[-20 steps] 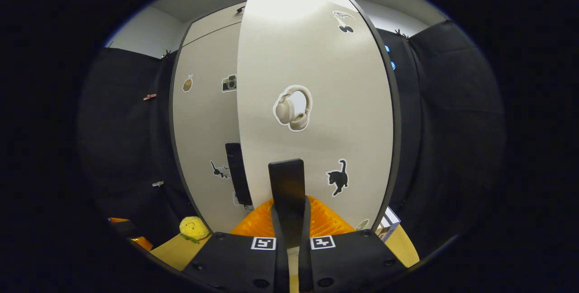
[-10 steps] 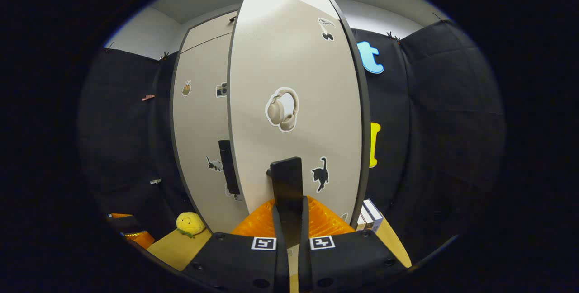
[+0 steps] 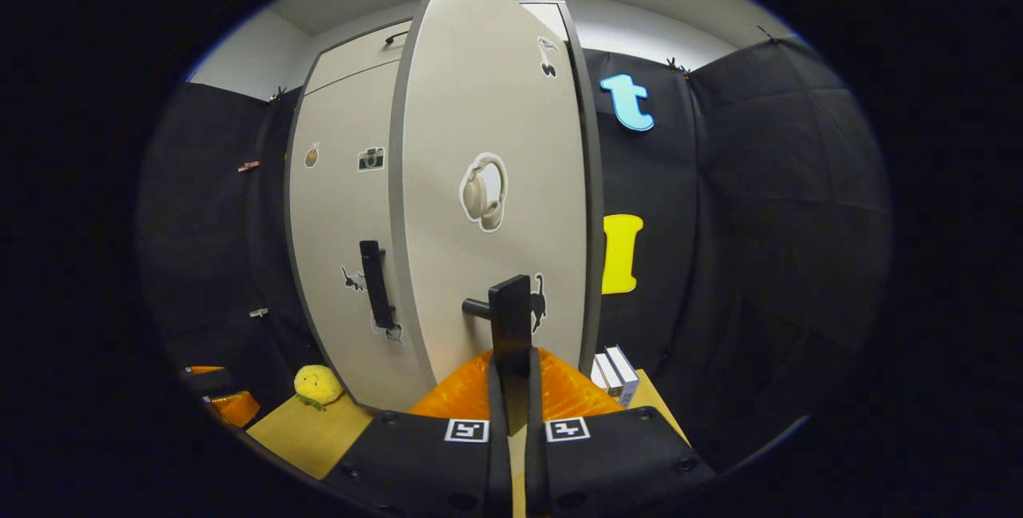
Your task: Open the right door of the double-door shoe cabinet with the right hand, and open the left door with the left hand.
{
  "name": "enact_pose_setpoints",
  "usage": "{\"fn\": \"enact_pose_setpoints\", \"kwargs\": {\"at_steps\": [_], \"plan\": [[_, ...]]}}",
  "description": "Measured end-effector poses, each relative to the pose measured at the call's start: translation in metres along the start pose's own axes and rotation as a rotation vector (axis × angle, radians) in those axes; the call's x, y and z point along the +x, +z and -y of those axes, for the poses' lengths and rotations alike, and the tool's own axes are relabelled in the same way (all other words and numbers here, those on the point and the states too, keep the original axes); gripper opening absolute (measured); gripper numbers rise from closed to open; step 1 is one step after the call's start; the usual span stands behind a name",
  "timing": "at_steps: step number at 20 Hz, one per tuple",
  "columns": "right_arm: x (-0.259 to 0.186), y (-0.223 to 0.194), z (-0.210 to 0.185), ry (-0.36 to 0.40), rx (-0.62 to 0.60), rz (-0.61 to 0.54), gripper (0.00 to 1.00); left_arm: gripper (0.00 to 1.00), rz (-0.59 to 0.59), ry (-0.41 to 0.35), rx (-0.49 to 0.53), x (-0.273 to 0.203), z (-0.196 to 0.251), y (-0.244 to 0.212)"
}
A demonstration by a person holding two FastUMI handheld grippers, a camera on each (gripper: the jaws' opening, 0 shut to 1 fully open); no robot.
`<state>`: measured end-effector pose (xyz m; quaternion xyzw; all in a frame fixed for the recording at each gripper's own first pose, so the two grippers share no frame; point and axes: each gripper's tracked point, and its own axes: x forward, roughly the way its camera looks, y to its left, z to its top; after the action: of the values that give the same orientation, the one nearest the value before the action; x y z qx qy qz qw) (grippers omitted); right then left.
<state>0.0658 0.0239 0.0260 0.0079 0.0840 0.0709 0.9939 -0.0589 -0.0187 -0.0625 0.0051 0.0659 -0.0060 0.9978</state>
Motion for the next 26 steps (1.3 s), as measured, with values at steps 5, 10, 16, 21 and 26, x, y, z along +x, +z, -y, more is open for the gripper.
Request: {"fn": "enact_pose_setpoints", "kwargs": {"at_steps": [5, 10, 16, 21, 26], "plan": [[-0.002, -0.002, 0.028, -0.046, 0.008, -0.010, 0.10, 0.95, -0.007, -0.017, 0.004, 0.010, 0.017, -0.002], [-0.006, -0.006, 0.065, -0.134, -0.004, -0.018, 0.07, 0.95, -0.004, -0.060, 0.000, 0.021, 0.043, 0.002], [-0.017, -0.014, 0.064, -0.093, 0.018, -0.006, 0.06, 0.95, -0.001, -0.096, 0.029, 0.026, 0.059, 0.003], [-0.032, -0.011, 0.068, -0.120, -0.026, 0.032, 0.06, 0.95, -0.011, -0.123, 0.007, 0.027, 0.064, 0.002], [-0.046, -0.009, 0.058, -0.140, 0.045, 0.051, 0.06, 0.95, -0.009, -0.147, 0.013, 0.027, 0.065, 0.002]]}}
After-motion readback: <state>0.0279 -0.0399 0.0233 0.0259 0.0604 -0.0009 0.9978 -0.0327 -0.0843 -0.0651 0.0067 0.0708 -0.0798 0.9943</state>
